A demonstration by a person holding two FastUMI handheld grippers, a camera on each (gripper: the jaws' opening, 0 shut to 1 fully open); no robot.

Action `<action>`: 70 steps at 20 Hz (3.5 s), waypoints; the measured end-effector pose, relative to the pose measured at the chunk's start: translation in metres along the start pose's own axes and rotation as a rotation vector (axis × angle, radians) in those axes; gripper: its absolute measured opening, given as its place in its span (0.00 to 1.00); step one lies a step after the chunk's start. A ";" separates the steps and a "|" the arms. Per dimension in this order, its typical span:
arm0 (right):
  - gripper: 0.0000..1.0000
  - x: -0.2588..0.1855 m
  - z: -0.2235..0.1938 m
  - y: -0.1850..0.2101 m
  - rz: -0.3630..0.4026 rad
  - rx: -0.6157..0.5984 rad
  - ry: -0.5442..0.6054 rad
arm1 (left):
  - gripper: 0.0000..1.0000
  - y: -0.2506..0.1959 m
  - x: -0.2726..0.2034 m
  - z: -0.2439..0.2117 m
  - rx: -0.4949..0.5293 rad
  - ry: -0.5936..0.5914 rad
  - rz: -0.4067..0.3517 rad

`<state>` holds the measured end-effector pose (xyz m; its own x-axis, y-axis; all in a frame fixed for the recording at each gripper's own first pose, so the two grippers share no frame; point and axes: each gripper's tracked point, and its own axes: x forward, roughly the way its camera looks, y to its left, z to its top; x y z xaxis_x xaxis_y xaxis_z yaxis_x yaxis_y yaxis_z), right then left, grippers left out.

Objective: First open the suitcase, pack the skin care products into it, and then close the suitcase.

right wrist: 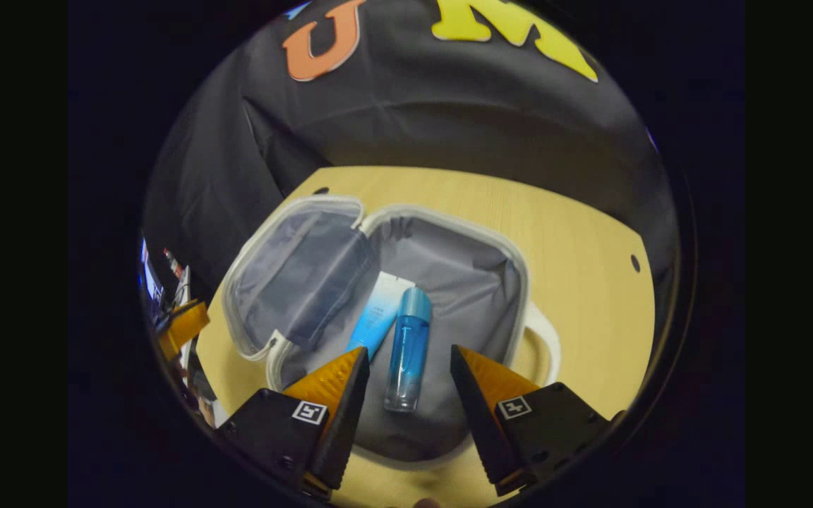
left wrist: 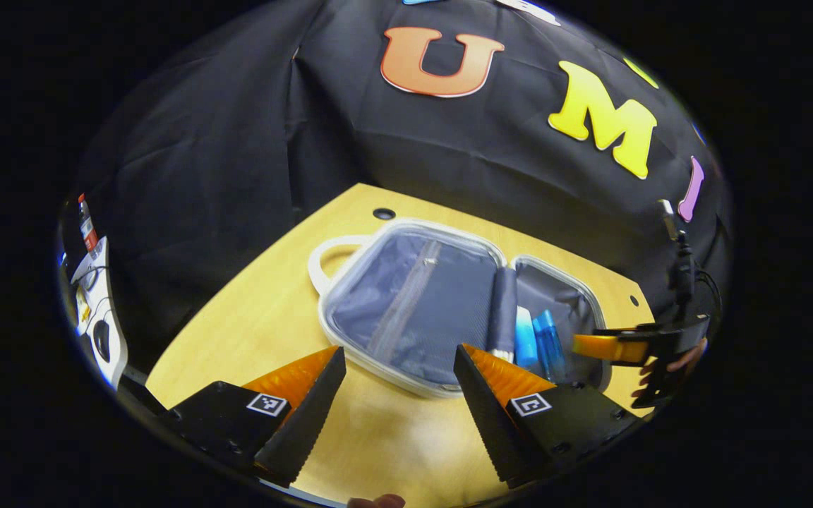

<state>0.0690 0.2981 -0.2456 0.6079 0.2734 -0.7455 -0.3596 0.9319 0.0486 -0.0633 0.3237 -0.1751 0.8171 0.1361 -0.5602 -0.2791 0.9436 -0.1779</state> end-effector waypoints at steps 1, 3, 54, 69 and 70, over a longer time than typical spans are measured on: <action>0.65 -0.014 0.005 -0.001 0.002 -0.015 -0.032 | 0.99 0.009 0.005 0.010 0.002 -0.017 -0.003; 0.70 -0.039 0.014 -0.004 0.003 -0.034 -0.090 | 0.99 0.029 0.018 0.028 0.012 -0.044 -0.001; 0.76 -0.213 -0.013 -0.115 -0.114 0.264 -0.349 | 0.03 -0.031 0.034 0.186 0.225 -0.132 -0.177; 0.78 -0.273 -0.028 -0.191 -0.232 0.226 -0.495 | 0.03 -0.247 -0.056 0.143 0.369 -0.257 -0.218; 0.79 -0.276 -0.030 -0.196 -0.238 0.228 -0.496 | 0.03 -0.265 -0.057 0.133 0.375 -0.259 -0.234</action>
<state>-0.0496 0.0325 -0.0689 0.9310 0.0785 -0.3566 -0.0453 0.9939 0.1007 0.0311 0.1060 0.0116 0.9475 -0.0666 -0.3129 0.0879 0.9946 0.0545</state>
